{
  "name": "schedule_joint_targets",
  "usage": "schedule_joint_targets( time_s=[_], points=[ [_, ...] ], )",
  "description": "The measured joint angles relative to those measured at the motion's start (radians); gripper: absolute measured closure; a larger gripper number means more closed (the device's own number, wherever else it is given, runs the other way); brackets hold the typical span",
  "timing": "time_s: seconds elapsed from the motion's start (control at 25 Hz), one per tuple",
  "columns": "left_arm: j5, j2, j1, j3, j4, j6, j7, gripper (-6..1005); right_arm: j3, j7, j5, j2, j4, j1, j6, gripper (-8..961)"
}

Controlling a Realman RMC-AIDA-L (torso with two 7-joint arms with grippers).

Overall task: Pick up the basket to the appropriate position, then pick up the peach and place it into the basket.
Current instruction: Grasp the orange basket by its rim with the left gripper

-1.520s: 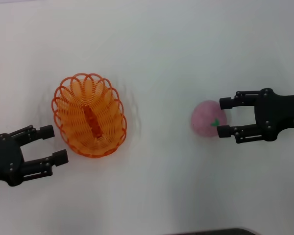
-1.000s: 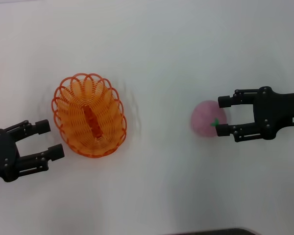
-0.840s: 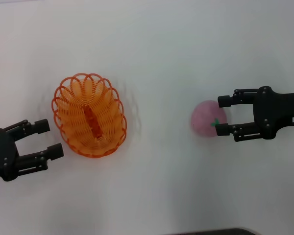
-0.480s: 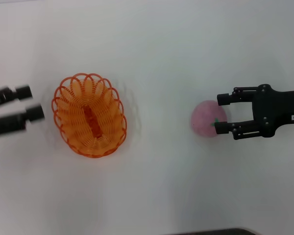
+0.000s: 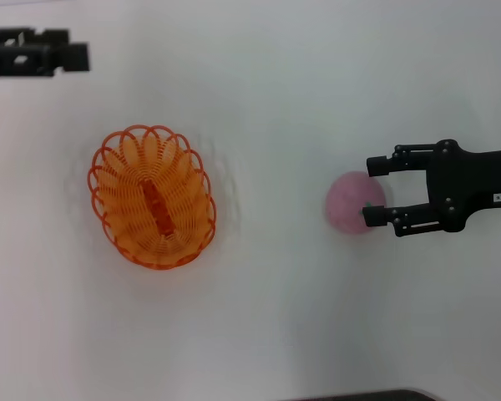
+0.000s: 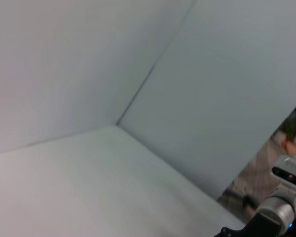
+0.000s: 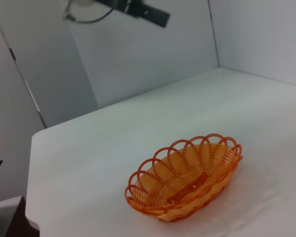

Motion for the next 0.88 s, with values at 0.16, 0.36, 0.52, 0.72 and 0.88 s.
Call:
schedule_joint_targets(
  time_s=[0.16, 0.36, 0.52, 0.72, 0.88],
  points=[
    [0.050, 0.023, -0.076, 0.112, 0.008, -0.079, -0.083, 127, 0.003, -0.010, 0.000, 0.001, 0.004, 0.000, 0.002, 145],
    [0.197, 0.021, -0.172, 0.236, 0.013, -0.181, -0.134, 127, 0.002, -0.024, 0.000, 0.010, 0.005, 0.000, 0.004, 146],
    [0.307, 0.005, -0.218, 0.312, 0.014, -0.252, -0.155, 128, 0.003, -0.030, 0.000, 0.015, 0.005, -0.003, 0.005, 147],
    [0.440, -0.024, -0.246, 0.422, 0.015, -0.339, -0.156, 128, 0.004, -0.031, 0.000, 0.018, 0.005, -0.003, 0.005, 149],
    [0.549, -0.061, -0.249, 0.522, 0.015, -0.401, -0.161, 127, 0.005, -0.031, 0.000, 0.023, 0.005, -0.002, 0.005, 150]
  ],
)
